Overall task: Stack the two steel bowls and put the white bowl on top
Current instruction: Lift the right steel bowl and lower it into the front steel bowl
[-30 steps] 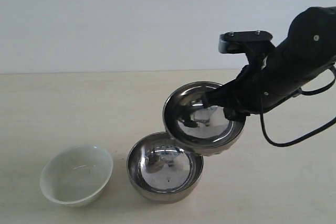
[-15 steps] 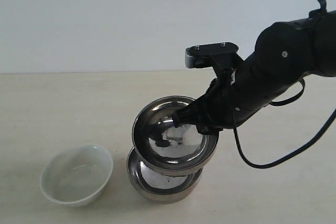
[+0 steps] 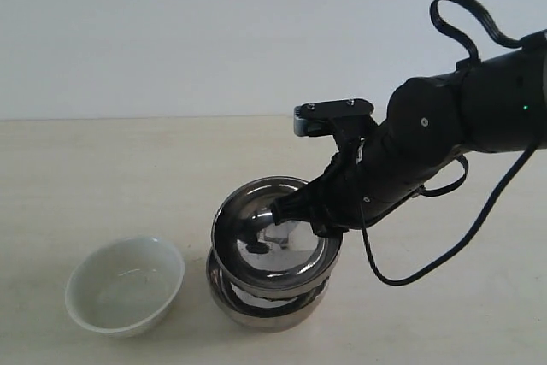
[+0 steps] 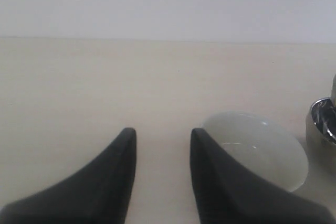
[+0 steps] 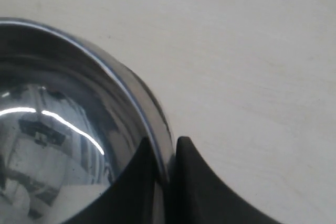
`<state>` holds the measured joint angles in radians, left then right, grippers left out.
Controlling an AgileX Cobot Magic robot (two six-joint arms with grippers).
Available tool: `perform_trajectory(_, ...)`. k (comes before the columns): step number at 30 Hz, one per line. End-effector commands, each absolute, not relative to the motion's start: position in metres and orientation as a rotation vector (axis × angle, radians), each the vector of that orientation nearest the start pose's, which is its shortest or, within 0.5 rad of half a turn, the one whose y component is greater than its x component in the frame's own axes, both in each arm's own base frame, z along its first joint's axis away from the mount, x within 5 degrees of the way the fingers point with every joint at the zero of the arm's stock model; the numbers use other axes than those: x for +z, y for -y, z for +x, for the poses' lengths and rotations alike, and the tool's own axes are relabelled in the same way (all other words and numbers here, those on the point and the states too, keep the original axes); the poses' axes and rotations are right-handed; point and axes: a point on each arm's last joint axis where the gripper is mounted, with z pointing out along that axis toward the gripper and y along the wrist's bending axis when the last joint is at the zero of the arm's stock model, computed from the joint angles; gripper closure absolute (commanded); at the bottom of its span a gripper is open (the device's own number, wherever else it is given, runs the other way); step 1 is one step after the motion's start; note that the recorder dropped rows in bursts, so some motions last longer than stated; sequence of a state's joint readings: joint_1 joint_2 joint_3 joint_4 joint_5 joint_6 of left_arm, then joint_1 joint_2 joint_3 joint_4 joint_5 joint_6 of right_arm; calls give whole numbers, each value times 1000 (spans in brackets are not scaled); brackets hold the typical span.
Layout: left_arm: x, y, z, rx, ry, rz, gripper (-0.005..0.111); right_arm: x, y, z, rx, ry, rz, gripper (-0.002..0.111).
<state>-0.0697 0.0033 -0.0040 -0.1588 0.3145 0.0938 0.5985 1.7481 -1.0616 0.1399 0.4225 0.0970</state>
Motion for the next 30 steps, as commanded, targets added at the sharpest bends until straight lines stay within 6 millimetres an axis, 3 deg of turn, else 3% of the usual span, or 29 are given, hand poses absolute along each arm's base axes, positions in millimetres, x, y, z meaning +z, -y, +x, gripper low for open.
perform_trajectory(1, 185, 8, 54, -132, -1796, 46, 74, 185, -206, 291, 366, -2595, -508, 108)
perform_trajectory(20, 185, 8, 54, -132, -1796, 46, 74, 187, -211, 290, 421, -2590, -468, 108)
perform_trajectory(30, 185, 8, 54, -132, -1796, 46, 74, 174, -219, 290, 412, -2587, -511, 108)
